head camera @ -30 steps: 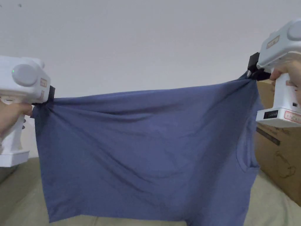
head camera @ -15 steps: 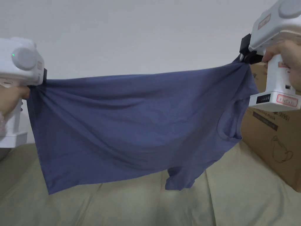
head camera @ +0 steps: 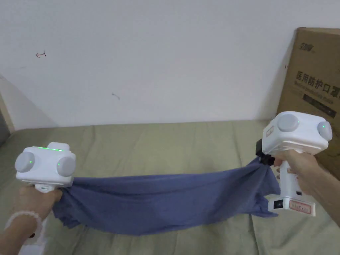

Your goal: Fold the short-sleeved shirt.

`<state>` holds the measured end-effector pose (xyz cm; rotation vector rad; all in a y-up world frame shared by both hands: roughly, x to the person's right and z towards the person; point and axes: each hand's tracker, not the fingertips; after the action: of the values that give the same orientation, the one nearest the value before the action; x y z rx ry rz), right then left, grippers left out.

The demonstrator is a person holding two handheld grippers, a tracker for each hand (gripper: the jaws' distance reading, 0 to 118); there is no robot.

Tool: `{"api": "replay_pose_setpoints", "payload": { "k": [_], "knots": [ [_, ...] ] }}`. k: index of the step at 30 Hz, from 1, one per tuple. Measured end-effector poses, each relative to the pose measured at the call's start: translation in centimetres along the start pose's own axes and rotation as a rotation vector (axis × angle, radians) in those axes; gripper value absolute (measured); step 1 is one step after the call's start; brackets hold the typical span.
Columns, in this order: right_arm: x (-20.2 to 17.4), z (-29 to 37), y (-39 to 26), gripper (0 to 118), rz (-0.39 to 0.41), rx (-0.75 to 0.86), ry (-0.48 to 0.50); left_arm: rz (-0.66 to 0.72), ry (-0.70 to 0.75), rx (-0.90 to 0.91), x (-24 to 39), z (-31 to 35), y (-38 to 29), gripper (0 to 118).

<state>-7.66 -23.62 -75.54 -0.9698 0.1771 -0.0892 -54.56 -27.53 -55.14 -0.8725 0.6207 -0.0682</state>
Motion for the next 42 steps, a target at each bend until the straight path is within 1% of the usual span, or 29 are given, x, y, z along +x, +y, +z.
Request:
{"api": "replay_pose_setpoints", "payload": {
  "k": [3,6,8,13,18,20,22,26,28,31,32,37,38,39,40,41,42],
  "knots": [
    [0.9,-2.8,-3.1,1,0.002,-0.068,-0.016,-0.019,-0.005,-0.058,0.5,-1.4,-2.8,4],
    [2.0,-3.4,-4.9,1,-0.007,-0.089,-0.017,0.001,-0.020,-0.083,0.0,-1.2,-4.7,4],
    [2.8,-2.5,-5.7,1,-0.021,-0.086,0.010,0.009,-0.038,-0.074,-0.6,0.2,-5.4,4],
    [4.4,2.6,-8.2,1,-0.015,-0.030,0.072,0.018,-0.091,0.006,-2.4,5.3,-8.1,4],
    [6.2,8.9,-14.6,1,0.102,-0.033,0.056,-0.005,-0.139,0.042,-4.4,11.9,-13.9,4],
    [7.3,11.2,-18.0,1,0.119,-0.047,0.055,-0.018,-0.159,0.027,-5.1,14.2,-16.8,4],
    [8.3,13.4,-21.4,1,0.099,-0.054,0.057,-0.054,-0.162,0.015,-5.5,16.3,-19.3,4],
    [10.4,17.1,-28.0,1,0.087,-0.078,0.076,-0.054,-0.161,0.004,-7.1,19.1,-25.1,4],
    [11.2,18.6,-31.1,1,0.084,-0.086,0.078,-0.055,-0.176,-0.030,-7.8,20.5,-27.8,4],
    [12.5,19.9,-35.1,1,0.078,-0.104,0.079,-0.030,-0.175,-0.042,-8.9,22.2,-31.3,4],
    [12.7,20.1,-36.1,1,0.064,-0.116,0.068,-0.026,-0.181,-0.053,-9.1,22.6,-32.2,4],
    [13.6,19.5,-39.4,1,0.040,-0.127,0.084,-0.037,-0.190,-0.064,-9.2,23.1,-34.9,4],
    [13.7,19.2,-39.6,5,0.035,-0.124,0.089,-0.016,-0.204,-0.071,-9.3,22.9,-35.0,8],
    [13.6,19.0,-39.7,15,0.034,-0.122,0.086,0.001,-0.218,-0.101,-9.5,22.0,-35.1,18],
    [13.5,19.0,-39.7,37,0.038,-0.117,0.071,0.014,-0.224,-0.122,-9.7,21.8,-35.0,33],
    [13.4,19.0,-39.6,70,0.060,-0.102,0.057,0.036,-0.224,-0.115,-10.0,21.8,-35.0,56],
    [13.3,19.0,-39.4,86,0.092,-0.083,0.047,0.053,-0.243,-0.109,-10.3,21.8,-34.9,74]
  ]
}}
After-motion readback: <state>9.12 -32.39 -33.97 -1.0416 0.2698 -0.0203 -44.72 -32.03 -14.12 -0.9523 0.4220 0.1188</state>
